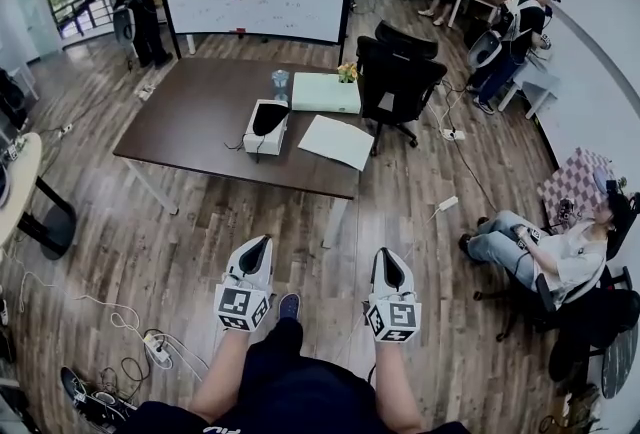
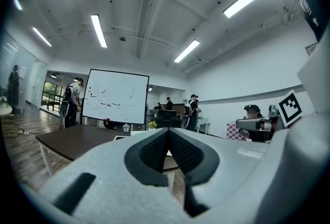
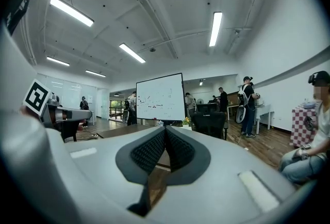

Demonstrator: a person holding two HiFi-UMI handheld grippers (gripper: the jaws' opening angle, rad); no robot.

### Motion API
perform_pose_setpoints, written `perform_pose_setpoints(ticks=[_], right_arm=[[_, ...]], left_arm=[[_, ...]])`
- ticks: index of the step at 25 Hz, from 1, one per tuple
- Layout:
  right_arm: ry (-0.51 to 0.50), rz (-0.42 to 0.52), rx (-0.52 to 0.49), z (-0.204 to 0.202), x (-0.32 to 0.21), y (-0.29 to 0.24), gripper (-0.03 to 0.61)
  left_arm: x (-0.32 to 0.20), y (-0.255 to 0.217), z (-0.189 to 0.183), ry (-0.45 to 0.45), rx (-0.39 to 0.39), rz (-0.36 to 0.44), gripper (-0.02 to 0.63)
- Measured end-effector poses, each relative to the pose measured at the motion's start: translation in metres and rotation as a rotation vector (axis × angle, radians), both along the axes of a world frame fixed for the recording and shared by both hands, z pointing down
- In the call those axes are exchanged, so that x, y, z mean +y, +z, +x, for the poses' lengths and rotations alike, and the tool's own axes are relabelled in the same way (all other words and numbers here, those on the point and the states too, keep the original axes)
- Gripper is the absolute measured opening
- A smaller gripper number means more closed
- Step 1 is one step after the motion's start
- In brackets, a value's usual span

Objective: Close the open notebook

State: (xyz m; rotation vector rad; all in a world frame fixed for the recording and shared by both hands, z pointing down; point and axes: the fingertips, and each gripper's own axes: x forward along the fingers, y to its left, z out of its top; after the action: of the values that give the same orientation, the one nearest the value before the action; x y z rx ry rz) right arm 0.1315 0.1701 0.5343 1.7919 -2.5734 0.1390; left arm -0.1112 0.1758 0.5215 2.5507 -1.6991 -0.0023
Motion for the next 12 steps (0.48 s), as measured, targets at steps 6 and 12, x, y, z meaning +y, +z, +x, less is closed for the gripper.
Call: perform_pose_setpoints(ticks=[6,12], right_arm=[[0.013,-0.011,-0.002,-0.003,-0.045,0.003,-0.006],[0.019,-0.03,0.017,-0.013,-0.086,0.005,-0.006]], left_arm=[[-0.043,0.002,-0.002,0.016,-0.011,-0.007,-0.014],[-0.087,0.006,-0.014,0.014,0.008,-0.026,-0.014]])
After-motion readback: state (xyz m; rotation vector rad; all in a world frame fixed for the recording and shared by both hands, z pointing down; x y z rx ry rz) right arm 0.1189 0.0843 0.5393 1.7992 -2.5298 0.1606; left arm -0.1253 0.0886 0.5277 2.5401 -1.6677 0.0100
